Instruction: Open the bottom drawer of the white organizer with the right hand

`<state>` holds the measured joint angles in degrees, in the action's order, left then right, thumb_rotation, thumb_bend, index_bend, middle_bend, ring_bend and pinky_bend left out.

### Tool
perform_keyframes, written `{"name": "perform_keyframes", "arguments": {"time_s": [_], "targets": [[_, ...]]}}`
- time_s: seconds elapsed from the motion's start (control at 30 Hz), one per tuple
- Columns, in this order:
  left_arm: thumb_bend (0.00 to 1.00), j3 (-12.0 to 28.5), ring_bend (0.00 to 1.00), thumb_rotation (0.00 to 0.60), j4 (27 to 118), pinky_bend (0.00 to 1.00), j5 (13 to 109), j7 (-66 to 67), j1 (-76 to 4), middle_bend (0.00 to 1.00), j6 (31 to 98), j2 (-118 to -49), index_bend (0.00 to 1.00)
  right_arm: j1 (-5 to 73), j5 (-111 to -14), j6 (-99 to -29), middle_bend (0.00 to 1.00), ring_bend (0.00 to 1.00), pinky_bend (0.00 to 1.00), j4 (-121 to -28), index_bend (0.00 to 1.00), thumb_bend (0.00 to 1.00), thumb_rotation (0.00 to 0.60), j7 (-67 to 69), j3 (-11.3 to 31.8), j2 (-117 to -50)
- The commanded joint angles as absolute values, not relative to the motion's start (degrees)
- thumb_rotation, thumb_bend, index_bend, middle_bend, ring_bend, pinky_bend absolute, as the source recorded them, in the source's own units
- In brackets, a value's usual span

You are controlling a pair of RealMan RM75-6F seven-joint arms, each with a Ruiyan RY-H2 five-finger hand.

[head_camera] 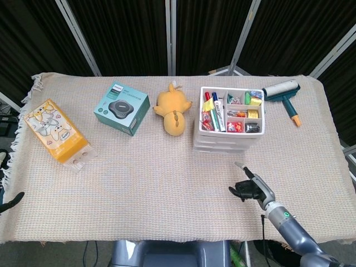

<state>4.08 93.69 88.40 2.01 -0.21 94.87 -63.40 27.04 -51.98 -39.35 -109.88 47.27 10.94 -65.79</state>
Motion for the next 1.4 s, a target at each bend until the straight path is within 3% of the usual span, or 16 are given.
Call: {"name": "perform_keyframes", "arguments": {"time_s": [0.03,0.3,0.93,1.4], "targets": [[0.15,4.1,0.00,0.600,93.6,0.00,88.3,1.9,-0.3,0.00,94.7,-63.4,0.00,30.2,-45.7,-35.0,0.85,0.87,0.75,-106.3,0.11,0.26,0.600,49.0,13.6,-69.8],[0.15,4.4,0.00,0.600,93.3,0.00,87.6,1.5,-0.7,0.00,93.7,-63.5,0.00,33.0,-38.4,-30.9,0.85,0.87,0.75,-100.7,0.15,0.26,0.600,49.0,15.6,-74.7],[0.15,4.5,0.00,0.600,93.2,0.00,86.9,-0.1,-1.0,0.00,92.6,-62.9,0.00,36.2,-27.4,-29.0,0.85,0.87,0.75,-92.9,0.19,0.26,0.600,48.9,20.9,-84.3],[0.14,4.5,0.00,0.600,93.0,0.00,86.4,-0.4,-1.7,0.00,91.2,-62.9,0.00,37.3,-19.9,-33.4,0.85,0.87,0.74,-88.8,0.20,0.26,0.600,46.5,22.1,-88.2]]}}
